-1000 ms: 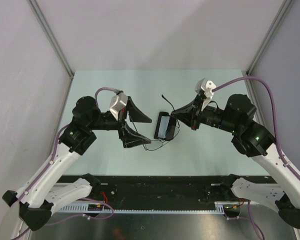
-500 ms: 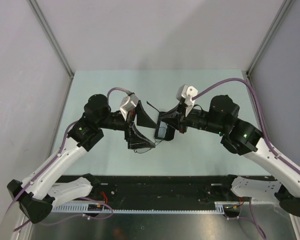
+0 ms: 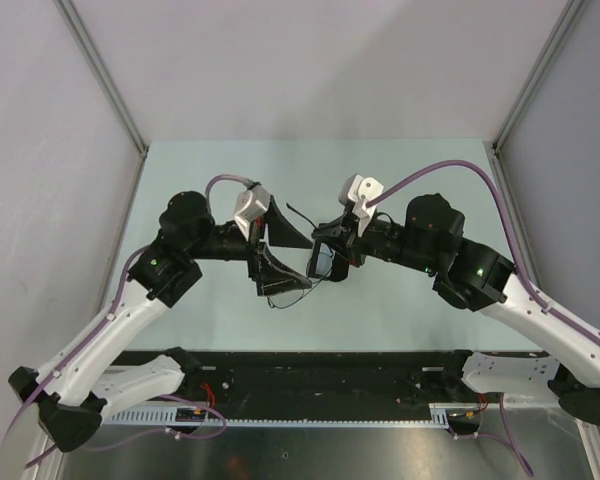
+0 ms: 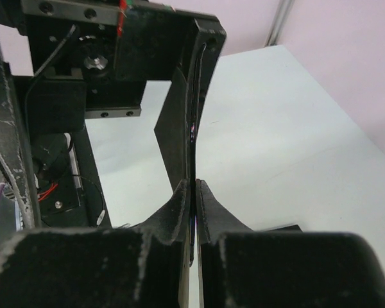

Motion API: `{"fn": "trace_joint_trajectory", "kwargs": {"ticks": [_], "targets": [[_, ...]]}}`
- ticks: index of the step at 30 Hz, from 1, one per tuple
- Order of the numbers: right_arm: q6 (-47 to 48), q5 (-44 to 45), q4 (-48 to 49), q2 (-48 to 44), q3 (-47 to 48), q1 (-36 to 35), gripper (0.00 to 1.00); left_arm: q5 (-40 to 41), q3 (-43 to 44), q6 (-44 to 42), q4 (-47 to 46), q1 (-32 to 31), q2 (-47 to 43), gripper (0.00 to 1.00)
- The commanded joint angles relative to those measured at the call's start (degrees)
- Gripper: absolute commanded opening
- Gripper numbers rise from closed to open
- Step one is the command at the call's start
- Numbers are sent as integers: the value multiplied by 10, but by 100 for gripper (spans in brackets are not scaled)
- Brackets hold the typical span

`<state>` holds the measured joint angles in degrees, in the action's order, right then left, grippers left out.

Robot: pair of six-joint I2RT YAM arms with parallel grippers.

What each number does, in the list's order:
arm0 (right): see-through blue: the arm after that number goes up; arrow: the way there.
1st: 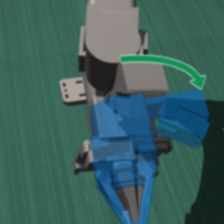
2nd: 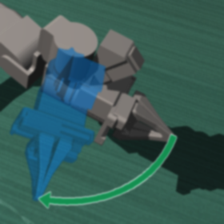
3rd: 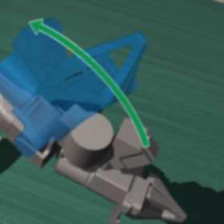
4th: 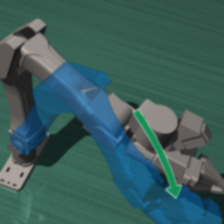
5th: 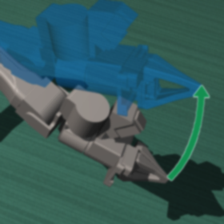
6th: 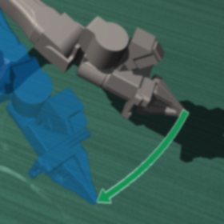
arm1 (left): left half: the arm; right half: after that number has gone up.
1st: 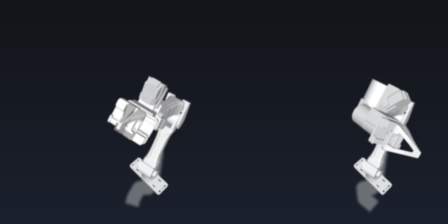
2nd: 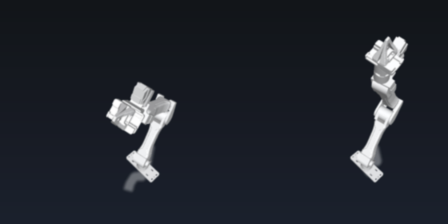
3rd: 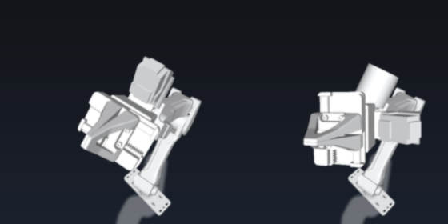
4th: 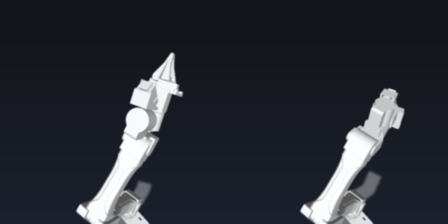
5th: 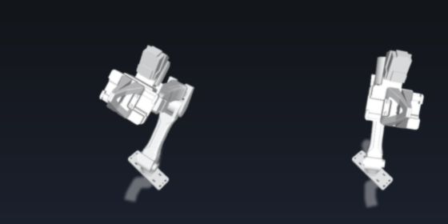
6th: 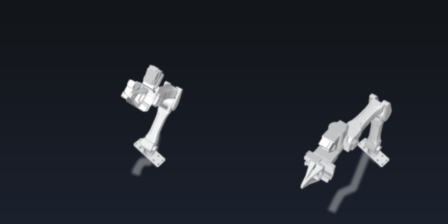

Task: Organize the sunglasses
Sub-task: Fold the right temple of the sunglasses on the sunglasses.

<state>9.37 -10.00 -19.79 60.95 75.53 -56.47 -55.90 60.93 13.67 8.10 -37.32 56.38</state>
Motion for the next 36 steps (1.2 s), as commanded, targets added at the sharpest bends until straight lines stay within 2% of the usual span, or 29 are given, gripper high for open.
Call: {"fn": "trace_joint_trajectory", "kwargs": {"ticks": [1, 4, 13, 20, 30, 36], "targets": [[14, 28, 16, -18, 27, -5, 0, 73, 20, -26, -7, -2, -43, 100], [14, 41, 21, -26, 26, -3, 0, 122, 17, -26, -5, -1, -58, 100], [7, 83, 28, -50, 26, 10, 0, 152, 23, -25, 3, 5, -81, 100], [7, 85, 29, -62, 25, 28, 0, 217, 31, -18, 4, 8, -107, 100], [30, 68, 24, -88, 25, 40, 0, 153, 26, -27, 7, 16, -120, 100], [53, 5, -1, -122, 25, 43, 0, 0, 21, -48, 9, 20, -116, 100]]}}
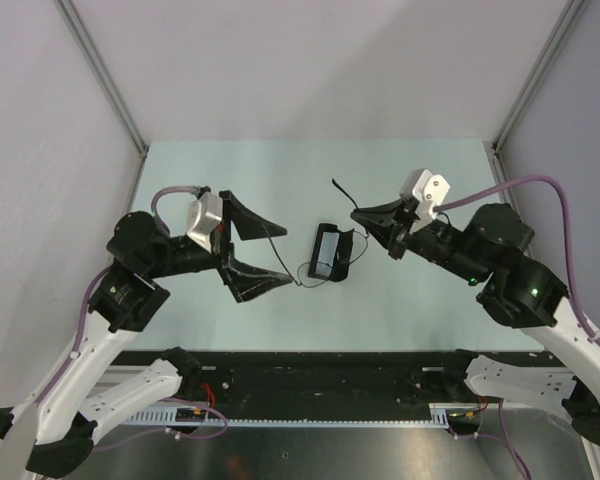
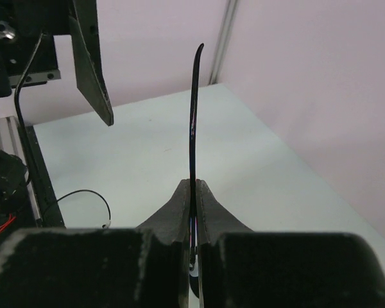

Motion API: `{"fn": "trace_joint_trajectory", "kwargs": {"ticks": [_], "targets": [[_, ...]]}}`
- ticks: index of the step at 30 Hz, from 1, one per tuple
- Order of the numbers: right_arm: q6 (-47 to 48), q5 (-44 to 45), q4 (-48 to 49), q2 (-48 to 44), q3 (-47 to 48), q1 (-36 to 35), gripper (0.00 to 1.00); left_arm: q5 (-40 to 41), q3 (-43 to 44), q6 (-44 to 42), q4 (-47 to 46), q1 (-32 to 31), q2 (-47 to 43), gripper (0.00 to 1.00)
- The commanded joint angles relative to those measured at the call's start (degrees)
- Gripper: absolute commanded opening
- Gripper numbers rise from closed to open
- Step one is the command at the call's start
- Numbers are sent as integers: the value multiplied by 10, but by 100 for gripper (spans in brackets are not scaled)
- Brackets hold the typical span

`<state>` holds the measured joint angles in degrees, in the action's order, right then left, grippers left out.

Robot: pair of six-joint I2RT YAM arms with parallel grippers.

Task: Organize the sunglasses
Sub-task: Fold the right temple of the sunglasses on the sunglasses.

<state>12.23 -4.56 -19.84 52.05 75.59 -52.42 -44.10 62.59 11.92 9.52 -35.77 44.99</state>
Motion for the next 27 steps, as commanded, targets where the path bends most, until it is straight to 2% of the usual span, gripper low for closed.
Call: {"fn": "trace_joint_trajectory", "kwargs": {"ticks": [1, 5, 12, 27], "targets": [[25, -56, -2, -35, 25, 4, 0, -140, 4, -39, -6, 4, -3, 100], [24, -101, -10, -45, 25, 5, 0, -176, 14, -38, -6, 4, 3, 100], [13, -111, 9, -32, 25, 5, 0, -242, 43, -7, -6, -1, 45, 100], [4, -142, 45, -7, 25, 5, 0, -225, 26, -13, -8, -20, 62, 100]]}}
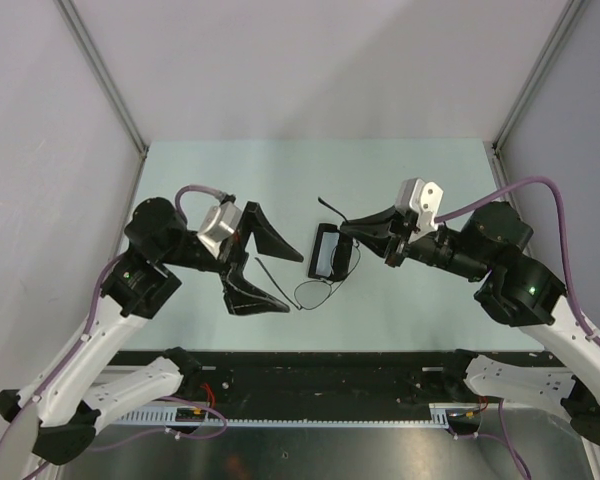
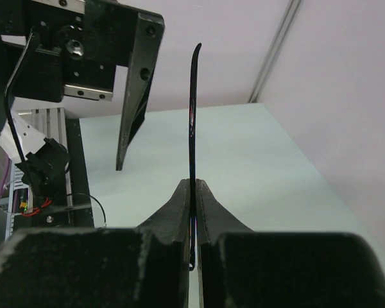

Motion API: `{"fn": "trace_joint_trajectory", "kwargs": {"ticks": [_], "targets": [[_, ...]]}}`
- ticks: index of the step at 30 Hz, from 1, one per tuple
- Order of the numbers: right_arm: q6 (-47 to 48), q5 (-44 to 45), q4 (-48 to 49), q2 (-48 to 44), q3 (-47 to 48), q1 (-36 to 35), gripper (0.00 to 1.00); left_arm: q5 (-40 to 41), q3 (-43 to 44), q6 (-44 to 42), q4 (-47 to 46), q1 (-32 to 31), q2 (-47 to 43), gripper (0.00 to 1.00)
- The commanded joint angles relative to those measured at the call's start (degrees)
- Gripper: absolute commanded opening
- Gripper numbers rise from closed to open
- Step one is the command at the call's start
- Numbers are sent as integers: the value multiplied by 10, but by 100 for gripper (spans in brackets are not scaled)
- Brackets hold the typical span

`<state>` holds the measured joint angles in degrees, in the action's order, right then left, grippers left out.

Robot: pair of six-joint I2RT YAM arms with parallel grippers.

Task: Organize the sunglasses
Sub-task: Fold the right temple of the sunglasses on the sunglasses.

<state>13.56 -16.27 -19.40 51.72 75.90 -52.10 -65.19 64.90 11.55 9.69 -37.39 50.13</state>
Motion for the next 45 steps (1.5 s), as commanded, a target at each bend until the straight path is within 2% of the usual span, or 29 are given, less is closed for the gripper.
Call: {"fn": "trace_joint_trajectory", "kwargs": {"ticks": [1, 10, 22, 32, 40, 45], "targets": [[-10, -31, 44, -3, 21, 0, 0, -14, 4, -7, -10, -4, 13, 100], [-9, -59, 39, -3, 21, 1, 0, -9, -2, -21, -11, -4, 6, 100], [-12, -122, 54, 2, 21, -1, 0, -20, -2, -12, -11, -8, 44, 100], [-14, -126, 79, 32, 21, -6, 0, -9, -5, -12, -11, -16, 60, 100], [-14, -117, 87, 35, 21, -11, 0, 37, -5, -14, -10, -17, 48, 100], [-13, -94, 82, 29, 21, -12, 0, 113, -7, -8, -10, -17, 18, 100]]}}
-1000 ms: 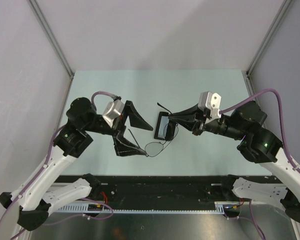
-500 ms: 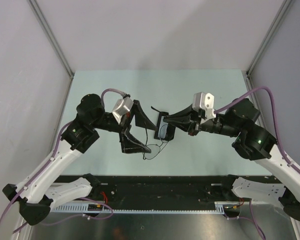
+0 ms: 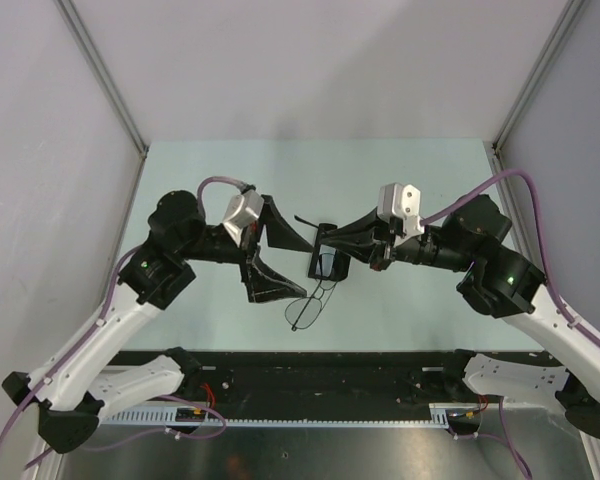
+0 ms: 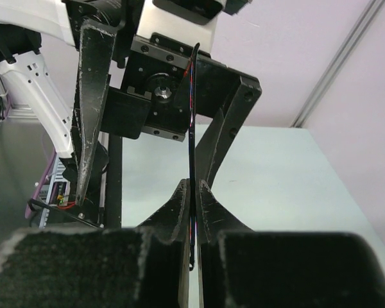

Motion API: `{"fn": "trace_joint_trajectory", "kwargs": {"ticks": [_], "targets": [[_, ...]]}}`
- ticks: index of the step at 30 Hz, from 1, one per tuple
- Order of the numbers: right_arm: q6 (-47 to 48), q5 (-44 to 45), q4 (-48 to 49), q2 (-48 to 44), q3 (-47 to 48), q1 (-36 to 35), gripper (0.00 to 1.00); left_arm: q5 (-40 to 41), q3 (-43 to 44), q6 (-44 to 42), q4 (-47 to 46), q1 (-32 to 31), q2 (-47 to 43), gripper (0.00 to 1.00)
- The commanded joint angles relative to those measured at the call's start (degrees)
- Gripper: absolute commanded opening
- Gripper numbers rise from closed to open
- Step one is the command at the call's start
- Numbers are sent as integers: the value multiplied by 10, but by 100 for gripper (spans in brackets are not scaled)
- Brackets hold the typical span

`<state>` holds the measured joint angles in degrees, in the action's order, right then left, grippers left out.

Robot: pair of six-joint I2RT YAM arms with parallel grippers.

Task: Organize the sunglasses
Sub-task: Fold the right temple of the sunglasses on the sunglasses, then pass from the right arm to the left

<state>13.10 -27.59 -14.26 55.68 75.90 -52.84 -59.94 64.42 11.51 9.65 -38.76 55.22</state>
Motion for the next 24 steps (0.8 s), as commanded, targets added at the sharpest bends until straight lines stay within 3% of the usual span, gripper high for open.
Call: {"fn": "trace_joint_trajectory", "kwargs": {"ticks": [1, 6, 10, 14, 18, 20, 24], "targets": [[-7, 21, 31, -13, 21, -4, 0, 80, -4, -8, -10, -3, -37, 100], [-8, 22, 35, -17, 21, -4, 0, 105, -11, -3, -9, -3, -51, 100], [-11, 63, 42, -17, 21, -4, 0, 198, -16, 28, -9, -3, -65, 100], [-22, 153, 49, -13, 21, -5, 0, 428, -28, 58, -8, -3, -102, 100], [-43, 244, 74, -1, 21, -10, 0, 581, -37, 111, -4, -3, -127, 100], [-46, 276, 88, 7, 21, -15, 0, 619, -39, 131, -5, -3, -130, 100], [-46, 431, 114, 28, 21, -37, 0, 693, -42, 212, -6, -3, -132, 100]]}}
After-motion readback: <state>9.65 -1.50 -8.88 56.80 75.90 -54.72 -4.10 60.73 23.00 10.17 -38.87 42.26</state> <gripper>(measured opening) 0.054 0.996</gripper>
